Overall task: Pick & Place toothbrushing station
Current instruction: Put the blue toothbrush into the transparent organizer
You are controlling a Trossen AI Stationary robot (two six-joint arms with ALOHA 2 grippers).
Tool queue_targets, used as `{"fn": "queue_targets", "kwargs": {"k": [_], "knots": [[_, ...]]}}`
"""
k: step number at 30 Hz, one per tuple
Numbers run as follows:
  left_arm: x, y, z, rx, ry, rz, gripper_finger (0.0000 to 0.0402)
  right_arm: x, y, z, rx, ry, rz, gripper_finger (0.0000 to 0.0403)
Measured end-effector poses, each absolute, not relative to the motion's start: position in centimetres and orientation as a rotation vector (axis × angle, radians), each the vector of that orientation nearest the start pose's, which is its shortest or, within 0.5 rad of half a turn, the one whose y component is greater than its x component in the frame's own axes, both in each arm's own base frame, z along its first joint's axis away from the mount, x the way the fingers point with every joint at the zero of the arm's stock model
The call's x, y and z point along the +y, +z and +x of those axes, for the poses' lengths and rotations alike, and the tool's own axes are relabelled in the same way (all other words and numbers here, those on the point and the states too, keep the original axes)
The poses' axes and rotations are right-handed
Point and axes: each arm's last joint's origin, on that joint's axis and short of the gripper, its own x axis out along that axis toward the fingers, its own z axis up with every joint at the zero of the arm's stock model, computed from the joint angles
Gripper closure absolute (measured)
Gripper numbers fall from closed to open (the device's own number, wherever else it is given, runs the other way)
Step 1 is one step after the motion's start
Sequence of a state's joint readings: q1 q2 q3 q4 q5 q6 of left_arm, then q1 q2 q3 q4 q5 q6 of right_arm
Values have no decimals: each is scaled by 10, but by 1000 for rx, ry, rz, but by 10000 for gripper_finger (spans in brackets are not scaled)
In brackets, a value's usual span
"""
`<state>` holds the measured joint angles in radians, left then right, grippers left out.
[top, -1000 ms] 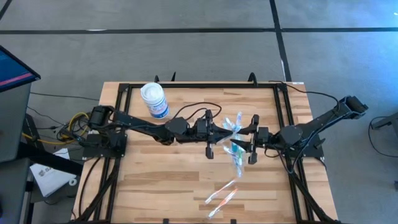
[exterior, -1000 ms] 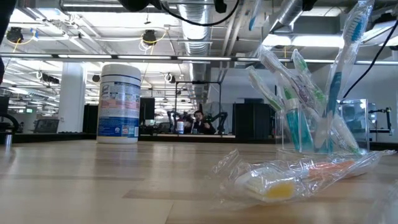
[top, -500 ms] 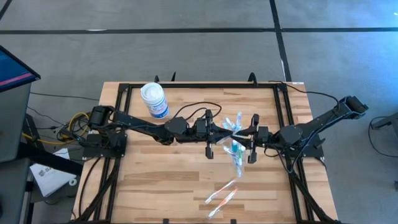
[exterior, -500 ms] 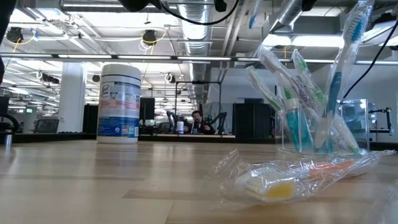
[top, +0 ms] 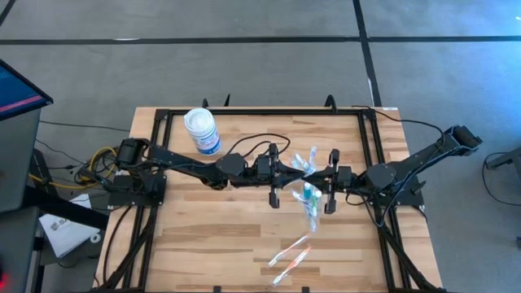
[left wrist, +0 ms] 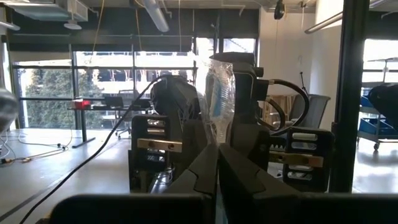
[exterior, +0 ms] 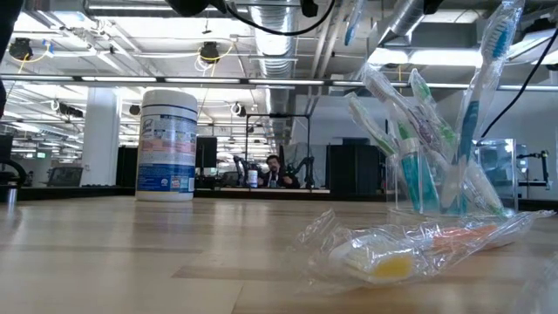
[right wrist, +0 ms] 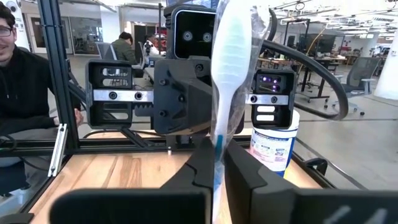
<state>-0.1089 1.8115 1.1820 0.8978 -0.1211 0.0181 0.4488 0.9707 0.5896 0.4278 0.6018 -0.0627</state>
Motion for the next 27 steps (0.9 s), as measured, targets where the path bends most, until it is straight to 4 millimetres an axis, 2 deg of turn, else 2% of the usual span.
{"fn": "queue_targets", "kwargs": {"k": [19, 27], "knots": [[-43, 292, 405, -259, 10, -13, 333, 83, 290, 191, -13, -189, -47, 402], [-63, 284, 405, -166, -40, -9, 332, 82, 296, 176, -16, -243, -28, 403]]}}
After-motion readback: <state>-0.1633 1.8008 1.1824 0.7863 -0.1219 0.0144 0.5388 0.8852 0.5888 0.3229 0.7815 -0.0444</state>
